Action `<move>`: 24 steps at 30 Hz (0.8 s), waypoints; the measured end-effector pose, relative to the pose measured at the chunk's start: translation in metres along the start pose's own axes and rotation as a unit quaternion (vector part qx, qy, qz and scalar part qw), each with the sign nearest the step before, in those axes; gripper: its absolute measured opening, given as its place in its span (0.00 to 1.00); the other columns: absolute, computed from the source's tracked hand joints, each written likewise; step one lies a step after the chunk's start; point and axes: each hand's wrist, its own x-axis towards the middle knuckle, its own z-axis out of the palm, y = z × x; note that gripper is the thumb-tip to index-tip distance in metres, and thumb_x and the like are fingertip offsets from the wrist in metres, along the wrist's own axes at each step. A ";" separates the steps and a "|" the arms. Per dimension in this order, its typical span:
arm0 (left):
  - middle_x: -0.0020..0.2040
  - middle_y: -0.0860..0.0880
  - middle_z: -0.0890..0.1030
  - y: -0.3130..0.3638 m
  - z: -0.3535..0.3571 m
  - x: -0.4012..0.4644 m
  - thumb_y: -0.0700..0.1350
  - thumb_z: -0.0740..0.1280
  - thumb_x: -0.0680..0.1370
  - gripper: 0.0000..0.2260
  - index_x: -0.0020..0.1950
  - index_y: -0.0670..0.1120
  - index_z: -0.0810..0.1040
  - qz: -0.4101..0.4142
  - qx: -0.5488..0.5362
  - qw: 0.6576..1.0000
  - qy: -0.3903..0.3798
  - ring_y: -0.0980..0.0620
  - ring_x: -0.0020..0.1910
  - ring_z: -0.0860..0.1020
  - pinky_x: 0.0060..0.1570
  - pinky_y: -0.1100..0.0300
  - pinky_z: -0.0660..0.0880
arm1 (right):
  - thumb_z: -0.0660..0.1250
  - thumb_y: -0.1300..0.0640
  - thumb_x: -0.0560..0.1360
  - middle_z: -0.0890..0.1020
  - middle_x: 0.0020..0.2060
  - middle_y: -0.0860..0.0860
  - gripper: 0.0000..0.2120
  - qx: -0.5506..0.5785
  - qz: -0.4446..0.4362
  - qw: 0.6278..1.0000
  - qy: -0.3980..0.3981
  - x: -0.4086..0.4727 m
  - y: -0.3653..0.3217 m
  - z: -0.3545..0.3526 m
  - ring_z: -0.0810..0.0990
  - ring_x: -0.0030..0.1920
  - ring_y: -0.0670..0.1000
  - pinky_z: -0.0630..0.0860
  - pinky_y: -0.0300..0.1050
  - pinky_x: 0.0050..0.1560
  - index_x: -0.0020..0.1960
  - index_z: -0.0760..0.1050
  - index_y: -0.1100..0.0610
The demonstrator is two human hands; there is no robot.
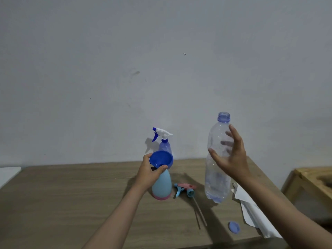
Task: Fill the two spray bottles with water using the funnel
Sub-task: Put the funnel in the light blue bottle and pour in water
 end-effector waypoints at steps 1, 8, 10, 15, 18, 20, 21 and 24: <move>0.62 0.50 0.72 0.000 0.000 0.000 0.50 0.75 0.71 0.33 0.70 0.48 0.62 0.001 -0.001 1.000 0.000 0.51 0.54 0.78 0.54 0.54 0.77 | 0.79 0.59 0.64 0.68 0.63 0.54 0.49 -0.006 0.005 1.000 0.010 -0.009 0.005 0.002 0.78 0.53 0.55 0.79 0.49 0.52 0.74 0.53 0.44; 0.59 0.51 0.72 0.000 0.001 0.001 0.48 0.76 0.70 0.33 0.68 0.48 0.62 -0.011 -0.010 1.000 0.011 0.55 0.51 0.77 0.45 0.62 0.75 | 0.77 0.49 0.64 0.62 0.67 0.57 0.52 -0.023 0.070 0.997 0.030 -0.035 0.021 0.004 0.74 0.63 0.60 0.76 0.61 0.60 0.75 0.45 0.38; 0.58 0.51 0.72 0.001 0.001 0.002 0.48 0.77 0.69 0.34 0.68 0.48 0.62 -0.015 -0.015 1.000 0.011 0.57 0.49 0.76 0.42 0.64 0.74 | 0.76 0.45 0.63 0.59 0.70 0.57 0.53 -0.041 0.072 0.996 0.024 -0.035 0.023 0.003 0.68 0.68 0.61 0.73 0.63 0.63 0.76 0.44 0.39; 0.60 0.49 0.71 0.001 0.002 0.000 0.50 0.77 0.68 0.39 0.72 0.48 0.58 -0.021 -0.018 0.999 0.020 0.51 0.53 0.77 0.48 0.60 0.74 | 0.75 0.40 0.65 0.53 0.72 0.64 0.48 -0.186 -0.053 0.976 0.103 -0.036 0.007 0.007 0.54 0.73 0.64 0.65 0.63 0.66 0.74 0.50 0.50; 0.62 0.48 0.70 0.001 0.003 -0.001 0.50 0.77 0.68 0.43 0.75 0.47 0.54 -0.024 -0.031 0.999 0.024 0.51 0.54 0.76 0.49 0.60 0.73 | 0.75 0.47 0.66 0.59 0.69 0.65 0.42 -0.166 -0.184 0.965 0.089 -0.030 -0.012 0.024 0.61 0.71 0.66 0.63 0.61 0.68 0.71 0.55 0.54; 0.65 0.46 0.70 -0.003 0.004 -0.002 0.49 0.78 0.67 0.46 0.75 0.48 0.52 -0.028 -0.044 0.998 0.025 0.49 0.57 0.76 0.51 0.60 0.73 | 0.74 0.50 0.68 0.63 0.68 0.63 0.38 -0.110 -0.210 0.971 0.016 -0.026 -0.033 0.040 0.63 0.71 0.62 0.63 0.56 0.70 0.71 0.59 0.56; 0.66 0.46 0.70 -0.005 0.005 -0.004 0.49 0.78 0.67 0.47 0.75 0.47 0.51 -0.030 -0.044 0.998 0.028 0.49 0.59 0.75 0.53 0.59 0.73 | 0.73 0.50 0.69 0.64 0.68 0.62 0.36 -0.089 -0.206 0.974 -0.036 -0.023 -0.043 0.048 0.64 0.71 0.59 0.63 0.52 0.71 0.71 0.61 0.57; 0.66 0.47 0.71 -0.012 0.010 -0.009 0.48 0.79 0.65 0.47 0.75 0.45 0.53 -0.057 -0.032 0.997 0.046 0.49 0.60 0.74 0.56 0.57 0.73 | 0.70 0.47 0.70 0.62 0.70 0.55 0.35 -0.058 -0.114 0.969 -0.212 -0.012 -0.066 0.079 0.61 0.71 0.53 0.68 0.48 0.68 0.72 0.61 0.54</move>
